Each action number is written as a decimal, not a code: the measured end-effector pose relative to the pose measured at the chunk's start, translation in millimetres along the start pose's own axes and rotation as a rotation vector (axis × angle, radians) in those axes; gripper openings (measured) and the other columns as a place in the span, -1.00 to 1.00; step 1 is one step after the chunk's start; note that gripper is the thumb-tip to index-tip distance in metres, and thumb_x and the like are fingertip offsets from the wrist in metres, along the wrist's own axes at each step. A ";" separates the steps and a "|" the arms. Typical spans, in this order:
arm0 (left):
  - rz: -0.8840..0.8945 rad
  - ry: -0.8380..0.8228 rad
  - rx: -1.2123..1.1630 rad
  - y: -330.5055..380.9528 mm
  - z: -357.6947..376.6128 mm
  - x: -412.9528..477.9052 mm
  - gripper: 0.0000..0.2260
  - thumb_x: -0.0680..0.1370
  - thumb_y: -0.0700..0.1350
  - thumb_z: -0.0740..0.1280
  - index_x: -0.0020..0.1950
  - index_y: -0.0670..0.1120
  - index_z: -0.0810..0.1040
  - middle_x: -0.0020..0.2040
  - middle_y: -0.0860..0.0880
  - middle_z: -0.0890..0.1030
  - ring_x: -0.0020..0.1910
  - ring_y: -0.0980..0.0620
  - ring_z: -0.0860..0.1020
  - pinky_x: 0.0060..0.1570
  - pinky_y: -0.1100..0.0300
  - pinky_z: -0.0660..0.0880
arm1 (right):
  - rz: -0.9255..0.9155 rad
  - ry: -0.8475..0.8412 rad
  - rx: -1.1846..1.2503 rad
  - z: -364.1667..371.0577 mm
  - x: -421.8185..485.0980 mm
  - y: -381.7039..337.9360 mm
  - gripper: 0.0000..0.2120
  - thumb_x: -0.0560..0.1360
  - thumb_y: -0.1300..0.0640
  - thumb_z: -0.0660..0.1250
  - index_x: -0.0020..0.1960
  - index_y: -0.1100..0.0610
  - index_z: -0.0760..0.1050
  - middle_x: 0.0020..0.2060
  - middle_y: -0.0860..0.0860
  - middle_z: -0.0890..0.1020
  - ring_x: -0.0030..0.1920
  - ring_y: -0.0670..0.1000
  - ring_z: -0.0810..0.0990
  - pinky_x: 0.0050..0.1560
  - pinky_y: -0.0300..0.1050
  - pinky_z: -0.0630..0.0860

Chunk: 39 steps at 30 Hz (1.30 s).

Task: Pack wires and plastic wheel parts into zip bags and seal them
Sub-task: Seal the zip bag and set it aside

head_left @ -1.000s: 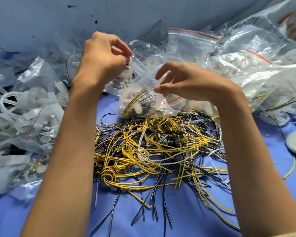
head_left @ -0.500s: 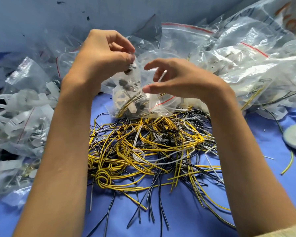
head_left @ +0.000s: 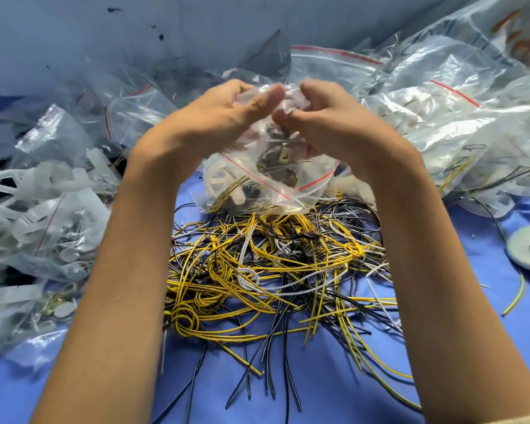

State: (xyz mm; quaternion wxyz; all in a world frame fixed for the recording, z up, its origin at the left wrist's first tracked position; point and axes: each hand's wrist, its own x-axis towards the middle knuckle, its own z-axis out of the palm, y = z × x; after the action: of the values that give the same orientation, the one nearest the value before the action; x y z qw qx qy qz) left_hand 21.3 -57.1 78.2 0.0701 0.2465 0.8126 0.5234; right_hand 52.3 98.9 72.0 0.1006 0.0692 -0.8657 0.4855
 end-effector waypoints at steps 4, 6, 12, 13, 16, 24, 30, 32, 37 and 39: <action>-0.050 -0.182 -0.099 -8.1 6.3 -3.3 -0.32 0.23 0.19 0.43 0.29 -0.02 0.38 0.00 -0.02 0.68 -0.01 0.08 0.63 0.02 0.12 0.49 | 0.100 0.185 -0.005 -3.0 8.2 10.4 -0.86 0.55 0.03 0.26 -0.02 0.09 0.39 -0.15 0.03 0.54 -0.10 0.06 0.58 -0.04 0.02 0.53; -0.018 -0.169 -0.132 -4.0 11.0 -2.5 -0.45 0.25 0.04 0.42 0.21 -0.01 0.38 -0.13 0.00 0.70 -0.14 0.12 0.65 -0.11 0.25 0.49 | 0.101 0.233 -0.060 -4.3 8.1 10.6 -0.78 0.58 -0.04 0.21 -0.12 0.10 0.39 -0.30 -0.03 0.45 -0.20 0.01 0.48 -0.12 -0.05 0.44; 0.080 -0.067 -0.168 4.5 16.0 -2.9 -0.73 0.46 -0.19 0.37 0.14 -0.24 0.51 -0.09 -0.15 0.60 -0.19 0.04 0.55 -0.12 0.21 0.50 | 0.125 0.162 0.073 -6.9 2.8 0.1 -0.63 0.57 -0.24 0.09 -0.11 0.03 0.43 -0.21 -0.06 0.55 -0.17 -0.10 0.53 -0.05 -0.14 0.49; 0.086 -0.029 -0.153 4.1 16.6 -3.0 -0.85 0.51 -0.21 0.34 0.05 -0.24 0.55 -0.14 -0.13 0.59 -0.23 0.07 0.54 -0.15 0.23 0.48 | 0.135 0.080 0.124 -6.8 1.3 -0.5 -0.61 0.54 -0.26 0.13 0.06 0.05 0.44 -0.07 -0.03 0.57 -0.07 -0.06 0.57 0.04 -0.04 0.53; 0.048 0.141 -0.094 2.0 16.8 3.0 -0.86 0.58 -0.24 0.26 -0.15 -0.18 0.56 -0.38 -0.02 0.42 -0.55 0.25 0.38 -0.51 0.45 0.31 | 0.127 -0.066 0.256 -5.3 -4.3 -0.1 -0.39 0.44 -0.13 0.37 0.36 0.08 0.25 -0.01 0.01 0.62 -0.14 -0.05 0.64 -0.19 -0.10 0.58; -0.079 0.166 -0.131 2.5 21.8 12.5 -0.70 0.59 -0.21 0.15 -0.34 -0.04 0.41 -0.54 0.13 0.45 -0.55 0.23 0.45 -0.54 0.44 0.36 | 0.076 0.106 0.285 -8.9 -2.0 2.5 -0.74 0.54 0.03 0.33 -0.28 0.10 0.44 -0.53 -0.05 0.47 -0.44 -0.05 0.54 -0.42 -0.28 0.40; 0.011 0.130 0.170 3.3 36.5 17.0 -0.82 0.55 -0.20 0.15 -0.15 -0.06 0.51 -0.18 -0.01 0.56 -0.10 0.00 0.47 0.09 0.03 0.49 | 0.107 0.323 0.339 -17.3 6.7 13.6 -0.84 0.52 0.15 0.34 -0.07 0.09 0.33 -0.18 0.08 0.57 -0.24 0.00 0.59 -0.04 0.08 0.53; 0.057 0.072 0.205 5.4 43.2 15.6 -0.79 0.56 -0.17 0.12 -0.07 -0.14 0.54 -0.11 -0.07 0.57 -0.01 -0.08 0.48 0.16 -0.03 0.46 | 0.118 0.357 0.241 -22.1 8.7 20.7 -0.77 0.50 0.13 0.37 0.05 0.06 0.33 0.04 0.12 0.58 -0.01 0.05 0.61 0.04 0.05 0.56; 0.041 0.006 0.279 3.4 57.7 13.5 -0.63 0.67 -0.02 -0.04 0.29 -0.18 0.40 0.13 -0.02 0.42 0.20 -0.03 0.28 0.10 0.23 0.08 | 0.112 0.401 0.147 -33.2 4.8 23.9 -0.83 0.53 0.17 0.30 -0.24 0.11 0.45 -0.35 0.00 0.50 -0.54 -0.15 0.49 -0.45 -0.23 0.47; -0.026 0.027 0.295 -0.7 62.7 12.7 -0.66 0.65 0.12 -0.05 0.21 -0.02 0.37 -0.10 0.22 0.22 0.17 0.00 0.24 0.16 0.10 0.10 | 0.125 0.409 0.138 -34.6 3.4 26.0 -0.72 0.53 0.15 0.30 -0.35 0.08 0.36 -0.49 -0.03 0.40 -0.59 -0.12 0.45 -0.49 -0.26 0.42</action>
State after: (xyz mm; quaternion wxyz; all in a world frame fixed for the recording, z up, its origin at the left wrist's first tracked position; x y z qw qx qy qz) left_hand 33.4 -0.1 51.7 0.0289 0.2367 0.8846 0.4007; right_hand 47.0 141.8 69.0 0.2387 -0.0779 -0.7947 0.5526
